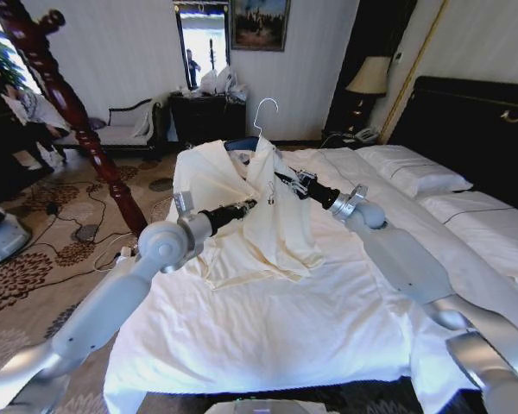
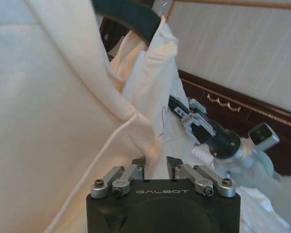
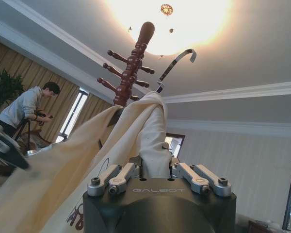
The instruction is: Pick up the clothes from the bed and hang them on the clothes hanger.
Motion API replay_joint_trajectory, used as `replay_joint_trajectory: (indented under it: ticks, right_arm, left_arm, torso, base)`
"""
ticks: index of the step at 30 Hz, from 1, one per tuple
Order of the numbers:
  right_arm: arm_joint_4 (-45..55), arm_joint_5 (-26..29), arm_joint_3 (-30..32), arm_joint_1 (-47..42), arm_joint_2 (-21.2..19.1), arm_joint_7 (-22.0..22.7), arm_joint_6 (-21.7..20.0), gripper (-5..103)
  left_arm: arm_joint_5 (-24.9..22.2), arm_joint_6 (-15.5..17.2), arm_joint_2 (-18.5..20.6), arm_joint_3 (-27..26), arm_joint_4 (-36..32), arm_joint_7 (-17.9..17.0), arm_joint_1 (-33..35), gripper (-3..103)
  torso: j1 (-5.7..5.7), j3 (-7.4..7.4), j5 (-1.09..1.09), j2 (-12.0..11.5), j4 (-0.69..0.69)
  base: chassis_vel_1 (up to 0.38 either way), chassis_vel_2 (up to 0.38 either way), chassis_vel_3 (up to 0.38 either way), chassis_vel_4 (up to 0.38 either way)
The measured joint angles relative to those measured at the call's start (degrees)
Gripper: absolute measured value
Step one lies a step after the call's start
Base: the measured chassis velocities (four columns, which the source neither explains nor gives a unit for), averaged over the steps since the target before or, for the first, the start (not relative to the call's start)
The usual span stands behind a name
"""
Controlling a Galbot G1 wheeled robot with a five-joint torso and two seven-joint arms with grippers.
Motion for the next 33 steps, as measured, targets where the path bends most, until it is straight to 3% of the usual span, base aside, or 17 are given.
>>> replay_joint_trajectory:
  ticks: [1,3,4,11,13,14,19,25,29,33]
  right_arm:
    - [-0.09,0.21,0.1,-0.04,-0.02,-0.01,0.09,23]
    - [-0.11,0.41,0.2,-0.09,-0.04,-0.02,0.16,23]
    - [-0.12,0.88,0.55,-0.3,-0.21,-0.03,0.25,23]
    - [0.22,3.15,2.25,-0.92,-1.21,-0.17,0.28,23]
    - [0.48,4.05,2.49,-1.11,-1.5,-0.17,0.27,23]
    - [0.48,4.05,2.49,-1.11,-1.5,-0.17,0.27,23]
    - [0.81,5.12,2.64,-1.41,-1.68,-0.58,0.28,23]
    - [1.37,5.22,1.76,-0.83,-2.36,-2.75,0.86,23]
    - [1.76,5.05,0.68,-0.36,-3.06,-5.52,1.32,23]
    - [1.73,4.77,0.59,-0.4,-3.15,-7.14,1.77,23]
  left_arm:
    - [-0.01,0.32,0.96,-0.57,-1.03,0.07,0.55,33]
    - [-0.02,0.57,1.97,-1.09,-2.02,0.22,1.0,33]
    - [-0.02,0.99,3.58,-1.83,-3.46,0.49,1.61,44]
    - [-0.29,2.72,7.66,-3.38,-7.5,0.43,3.03,66]
    - [-1.17,2.8,8.68,-4.16,-8.59,0.35,3.04,77]
    - [-1.17,2.8,8.68,-4.16,-8.59,0.35,3.04,77]
    - [-1.85,2.3,12.11,-6.28,-10.19,0.34,1.36,97]
    - [-1.58,2.03,14.48,-11.21,-4.39,-1.74,-3.03,100]
    - [-1.15,2.15,18.18,-15.92,-1.14,-0.85,-3.13,100]
    - [-3.91,2.3,21.0,-19.26,-0.59,0.51,-1.63,100]
  torso:
    - [0.0,0.0,0.0,0.0,0.02]
    - [0.0,0.0,-0.01,0.0,0.04]
    - [0.0,0.0,-0.01,0.0,0.05]
    - [0.0,0.0,0.0,0.0,0.0]
    - [0.0,0.0,-0.01,0.0,0.01]
    - [0.0,0.0,-0.01,0.0,0.01]
    - [0.0,0.0,-0.01,0.0,0.01]
    - [0.0,0.0,-0.01,0.0,-0.02]
    - [0.02,0.0,-0.02,0.0,0.03]
    - [0.01,0.0,-0.03,0.0,0.01]
  base:
    - [0.0,0.0,0.0,0.0]
    - [0.0,0.0,0.0,0.0]
    - [0.0,0.0,0.0,0.0]
    - [0.0,0.0,0.0,0.0]
    - [0.0,0.0,0.0,0.0]
    - [0.0,0.0,0.0,0.0]
    - [0.0,0.0,0.0,0.0]
    - [0.0,0.0,0.0,0.0]
    - [0.0,0.0,0.0,0.0]
    - [0.0,0.0,0.0,0.0]
